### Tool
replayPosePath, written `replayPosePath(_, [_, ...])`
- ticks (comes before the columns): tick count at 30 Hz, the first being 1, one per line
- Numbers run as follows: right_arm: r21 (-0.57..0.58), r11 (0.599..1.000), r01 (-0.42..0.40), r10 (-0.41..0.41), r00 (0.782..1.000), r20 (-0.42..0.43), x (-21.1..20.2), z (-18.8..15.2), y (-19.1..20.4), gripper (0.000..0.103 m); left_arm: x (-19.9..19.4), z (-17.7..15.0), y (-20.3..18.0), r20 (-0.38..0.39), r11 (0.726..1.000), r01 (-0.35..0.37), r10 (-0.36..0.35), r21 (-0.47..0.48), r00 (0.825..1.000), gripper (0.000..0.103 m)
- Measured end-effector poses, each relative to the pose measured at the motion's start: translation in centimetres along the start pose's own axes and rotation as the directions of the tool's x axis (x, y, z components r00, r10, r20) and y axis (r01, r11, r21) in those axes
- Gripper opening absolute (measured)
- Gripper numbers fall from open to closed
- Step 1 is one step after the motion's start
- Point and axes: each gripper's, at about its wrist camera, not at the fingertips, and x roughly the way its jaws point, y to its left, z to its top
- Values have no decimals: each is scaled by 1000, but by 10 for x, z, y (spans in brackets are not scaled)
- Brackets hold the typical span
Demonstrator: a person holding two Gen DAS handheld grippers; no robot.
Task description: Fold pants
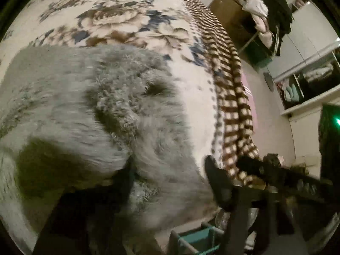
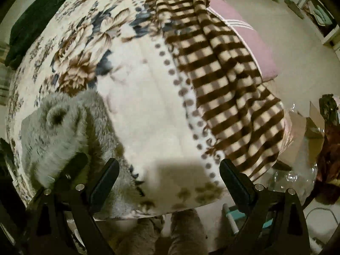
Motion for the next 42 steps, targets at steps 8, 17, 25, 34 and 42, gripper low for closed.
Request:
replayPosePath(8, [-19,965,-262,260,964,-55,-5,16,25,98,-83,-3,27,25,997,2,0,-76,1000,92])
replayPosePath(17, [-146,909,-391,369,916,-157,49,40,143,98,-113,25,149,21,896,-393,406,-207,914,92])
replayPosePath(25, [-225,936,-270,246,961,-128,52,42,153,30,-112,31,162,31,884,-407,425,-231,905,92])
replayPosePath(34, [-97,975,-200,190,976,-110,11,61,76,31,-82,45,171,-8,921,-275,284,-277,959,92])
replayPosePath(42, [100,953,-288,304,873,-381,75,18,36,72,-38,54,179,-76,940,-262,251,-217,965,92])
